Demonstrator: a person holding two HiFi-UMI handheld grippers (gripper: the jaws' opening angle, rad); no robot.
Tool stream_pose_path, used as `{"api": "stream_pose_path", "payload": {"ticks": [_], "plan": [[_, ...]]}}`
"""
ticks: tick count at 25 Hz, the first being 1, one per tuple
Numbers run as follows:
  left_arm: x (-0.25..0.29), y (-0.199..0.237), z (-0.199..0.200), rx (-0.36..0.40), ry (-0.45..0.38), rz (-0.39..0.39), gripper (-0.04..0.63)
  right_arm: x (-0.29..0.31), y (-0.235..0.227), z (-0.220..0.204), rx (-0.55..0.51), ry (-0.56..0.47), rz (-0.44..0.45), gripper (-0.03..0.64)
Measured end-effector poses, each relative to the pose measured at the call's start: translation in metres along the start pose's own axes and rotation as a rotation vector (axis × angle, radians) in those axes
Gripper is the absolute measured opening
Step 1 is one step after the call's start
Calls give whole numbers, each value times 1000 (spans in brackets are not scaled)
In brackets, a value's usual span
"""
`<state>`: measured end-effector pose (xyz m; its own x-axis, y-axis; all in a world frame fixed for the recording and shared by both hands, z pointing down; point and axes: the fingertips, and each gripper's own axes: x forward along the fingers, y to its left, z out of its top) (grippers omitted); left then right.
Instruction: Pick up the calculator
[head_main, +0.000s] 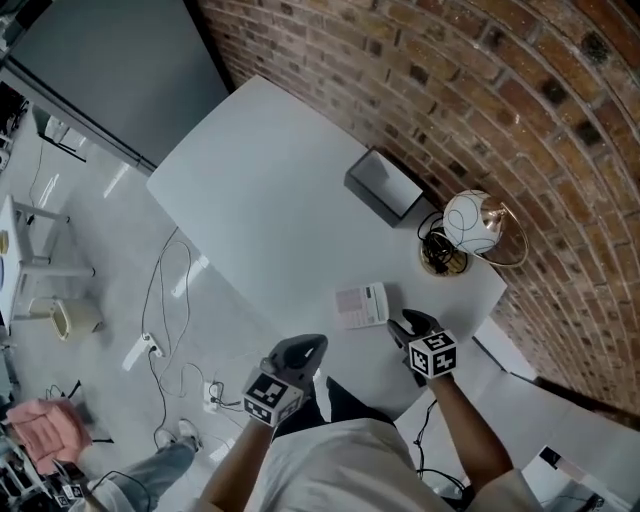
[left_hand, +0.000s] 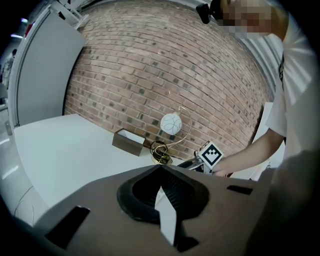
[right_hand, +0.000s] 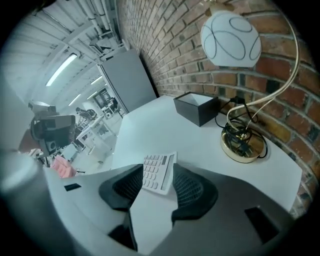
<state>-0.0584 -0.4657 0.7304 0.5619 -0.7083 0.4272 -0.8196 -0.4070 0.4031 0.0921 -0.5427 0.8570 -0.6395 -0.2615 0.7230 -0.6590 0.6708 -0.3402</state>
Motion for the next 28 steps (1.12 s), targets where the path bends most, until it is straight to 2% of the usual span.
{"api": "stream_pose_path", "payload": {"ticks": [11,17,22,28], "plan": [[40,17,-38,-62,64,-3,14,63,-22,-33,94,139,63,209],[52,11,-48,-112,83,-39,14,89,-32,-45,177,195,106,209],[53,4,-59,-143,112,-67,14,103,-23,-47,240,238,222,209],[55,4,-70,-146,135,-51,14,113,-15,-56,251,300,321,206]]}}
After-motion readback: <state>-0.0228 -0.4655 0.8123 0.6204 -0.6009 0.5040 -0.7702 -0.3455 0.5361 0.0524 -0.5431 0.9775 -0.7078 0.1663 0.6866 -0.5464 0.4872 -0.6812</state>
